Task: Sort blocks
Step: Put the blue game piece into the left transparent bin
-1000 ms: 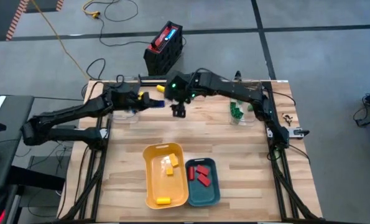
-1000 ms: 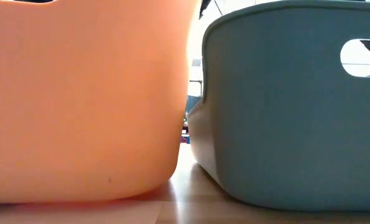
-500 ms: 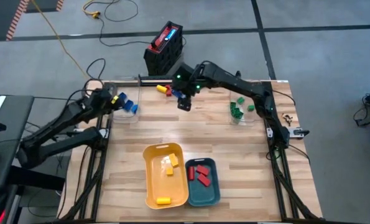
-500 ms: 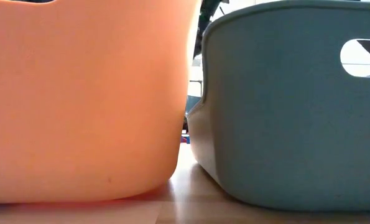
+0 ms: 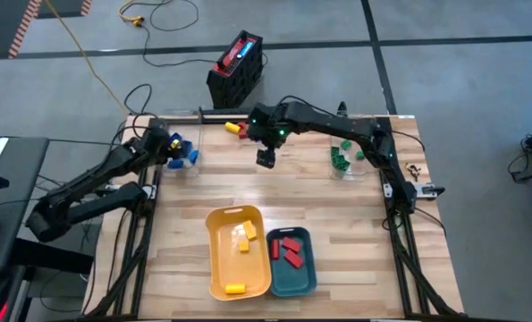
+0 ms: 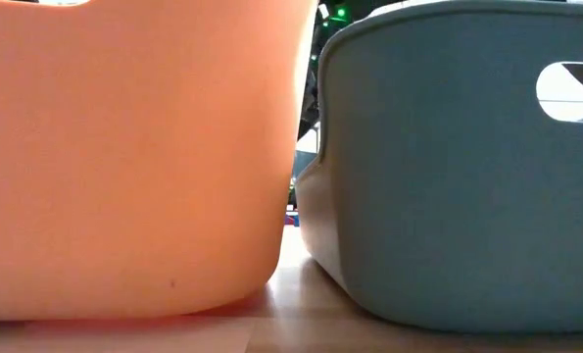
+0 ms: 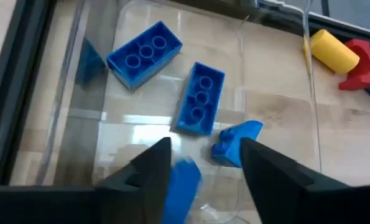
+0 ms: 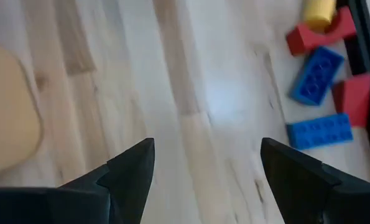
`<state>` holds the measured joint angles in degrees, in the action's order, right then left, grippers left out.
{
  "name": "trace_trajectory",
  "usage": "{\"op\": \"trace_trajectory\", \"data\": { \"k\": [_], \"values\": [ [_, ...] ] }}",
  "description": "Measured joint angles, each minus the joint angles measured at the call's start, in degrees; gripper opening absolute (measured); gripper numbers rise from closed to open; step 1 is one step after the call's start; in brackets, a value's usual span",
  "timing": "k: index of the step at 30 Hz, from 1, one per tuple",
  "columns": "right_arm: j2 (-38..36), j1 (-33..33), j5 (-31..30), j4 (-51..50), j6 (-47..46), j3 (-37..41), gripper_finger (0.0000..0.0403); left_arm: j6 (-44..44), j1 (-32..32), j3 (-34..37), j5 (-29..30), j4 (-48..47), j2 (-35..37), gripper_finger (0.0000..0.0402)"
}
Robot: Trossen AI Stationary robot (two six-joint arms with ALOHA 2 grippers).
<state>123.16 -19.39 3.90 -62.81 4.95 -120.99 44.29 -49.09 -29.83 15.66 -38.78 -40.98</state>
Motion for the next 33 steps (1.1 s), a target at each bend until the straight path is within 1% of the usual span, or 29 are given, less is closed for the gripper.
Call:
{"op": "trace_trajectory", "data": {
  "k": [3, 6, 9, 11, 14, 17, 22, 26, 29, 33],
  "values": [
    [-0.1, -0.2, 0.2, 2.3, 0.0, 0.3, 0.0292, -1.6, -0.9, -0.9, -1.0, -0.4, 0.2, 0.0215],
    [-0.1, -2.1, 0.1, 5.8, -0.3, 0.3, 0.0285, -4.3, -1.3, -3.2, -2.4, -0.4, 0.5, 0.0233],
    [-0.1, -4.7, 0.1, 9.2, -1.9, 0.3, 0.0282, -7.9, -1.3, -6.9, -3.2, -0.4, 1.1, 0.0238],
    [-0.1, -6.4, 0.1, 10.9, -3.3, 0.3, 0.0282, -8.9, -1.3, -9.2, -3.2, -0.7, 1.7, 0.0238],
    [-0.4, -8.2, 0.0, 16.4, -5.5, 3.0, 0.0282, -9.8, -1.3, -11.8, -3.2, -0.9, 2.4, 0.0236],
    [-1.7, -8.3, -0.3, 21.0, -6.8, 8.9, 0.0282, -9.1, -1.3, -12.5, -3.7, -1.9, 3.0, 0.0235],
    [-6.3, -6.9, -0.5, 30.6, -11.1, 22.9, 0.0282, -8.2, -1.0, -12.6, -5.9, -3.2, 3.1, 0.0235],
    [-11.0, -6.5, -3.9, 38.0, -15.0, 32.5, 0.0281, -8.1, -0.2, -12.6, -7.7, -3.1, 3.1, 0.0235],
    [-13.6, -6.7, -5.3, 45.6, -17.5, 38.1, 0.0281, -8.2, 0.5, -12.6, -7.7, -2.6, 3.1, 0.0235],
    [-13.2, -8.0, -5.8, 52.6, -21.2, 42.9, 0.0281, -9.2, 1.3, -12.6, -7.7, -0.4, 1.9, 0.0235]
  ]
}}
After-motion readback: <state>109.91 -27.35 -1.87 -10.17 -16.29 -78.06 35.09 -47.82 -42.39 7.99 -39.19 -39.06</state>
